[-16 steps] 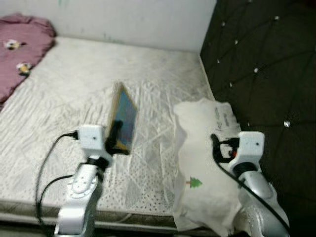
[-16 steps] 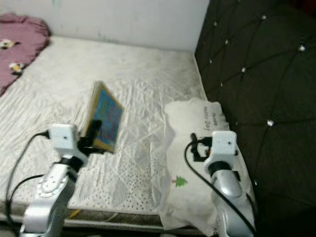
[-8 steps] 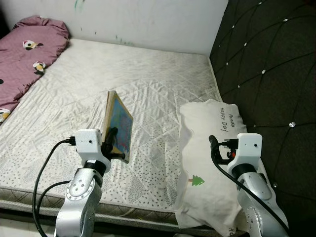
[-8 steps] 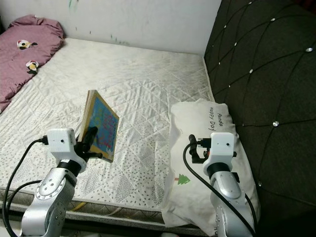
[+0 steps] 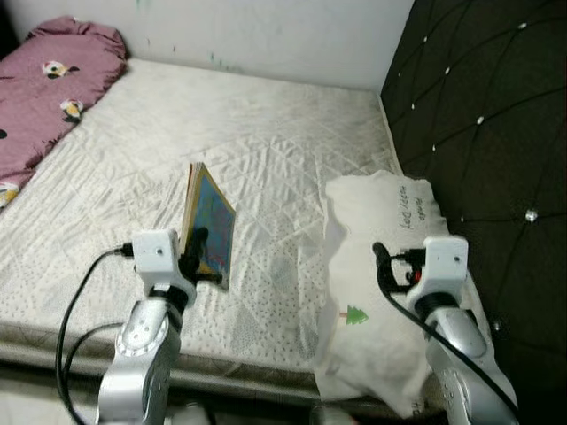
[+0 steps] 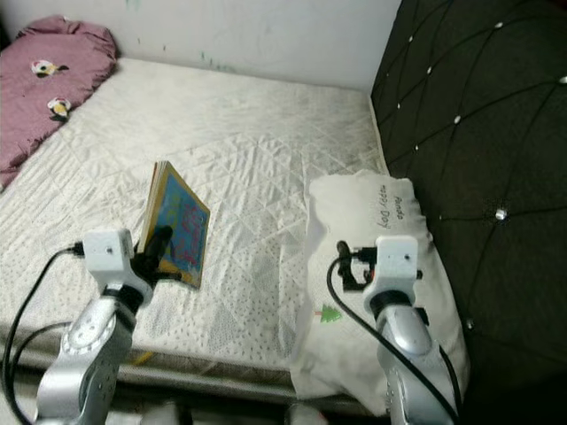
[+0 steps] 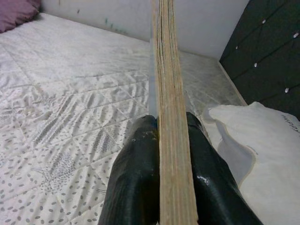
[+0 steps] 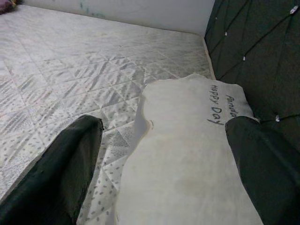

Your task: Clean up the room

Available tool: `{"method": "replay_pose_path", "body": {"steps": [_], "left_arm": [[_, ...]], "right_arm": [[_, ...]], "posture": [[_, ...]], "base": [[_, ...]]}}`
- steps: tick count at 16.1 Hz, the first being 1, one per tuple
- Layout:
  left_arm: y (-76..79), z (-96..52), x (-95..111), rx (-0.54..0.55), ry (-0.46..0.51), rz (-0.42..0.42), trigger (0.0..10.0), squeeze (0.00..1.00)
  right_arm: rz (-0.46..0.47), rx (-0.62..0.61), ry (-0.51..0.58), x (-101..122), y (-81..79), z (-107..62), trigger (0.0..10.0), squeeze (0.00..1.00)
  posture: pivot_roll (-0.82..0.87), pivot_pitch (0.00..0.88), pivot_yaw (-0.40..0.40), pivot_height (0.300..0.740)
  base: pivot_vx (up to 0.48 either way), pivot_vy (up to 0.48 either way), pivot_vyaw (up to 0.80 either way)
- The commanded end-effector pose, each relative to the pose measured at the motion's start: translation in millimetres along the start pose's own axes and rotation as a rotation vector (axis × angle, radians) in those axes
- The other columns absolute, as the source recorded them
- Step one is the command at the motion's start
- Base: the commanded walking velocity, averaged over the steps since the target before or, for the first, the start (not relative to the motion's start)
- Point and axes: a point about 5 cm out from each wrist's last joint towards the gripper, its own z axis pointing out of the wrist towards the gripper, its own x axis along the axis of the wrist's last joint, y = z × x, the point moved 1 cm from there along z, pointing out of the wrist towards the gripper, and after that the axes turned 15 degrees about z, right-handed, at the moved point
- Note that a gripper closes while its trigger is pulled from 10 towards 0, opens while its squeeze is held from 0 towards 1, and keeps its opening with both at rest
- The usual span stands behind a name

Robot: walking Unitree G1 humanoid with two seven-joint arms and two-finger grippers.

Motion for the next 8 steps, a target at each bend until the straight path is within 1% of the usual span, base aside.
{"method": "replay_pose_path", "body": {"steps": [1,3,8], "left_arm": [[-1.0,2.3,6.3,0.017,0.019,0.000,10.0,0.00],[-2.9,2.9,6.4,0.032,0.014,-0.003,10.0,0.00],[-0.1,3.0,5.1,0.013,0.012,-0.007,10.0,0.00]], "right_arm": [[-0.007,-0.004,0.008,2.8,1.3,0.0,10.0,0.00],[-0.008,0.000,0.008,3.2,0.6,0.9,10.0,0.00],[-0.011,-0.003,0.007,3.4,0.6,1.3,10.0,0.00]], "posture": [[-0.04,0.032,-0.079,0.655],[-0.04,0.034,-0.080,0.655],[-0.05,0.034,-0.080,0.655]], "base": [[0.000,0.000,0.00],[0.000,0.000,0.00],[0.000,0.000,0.00]]}}
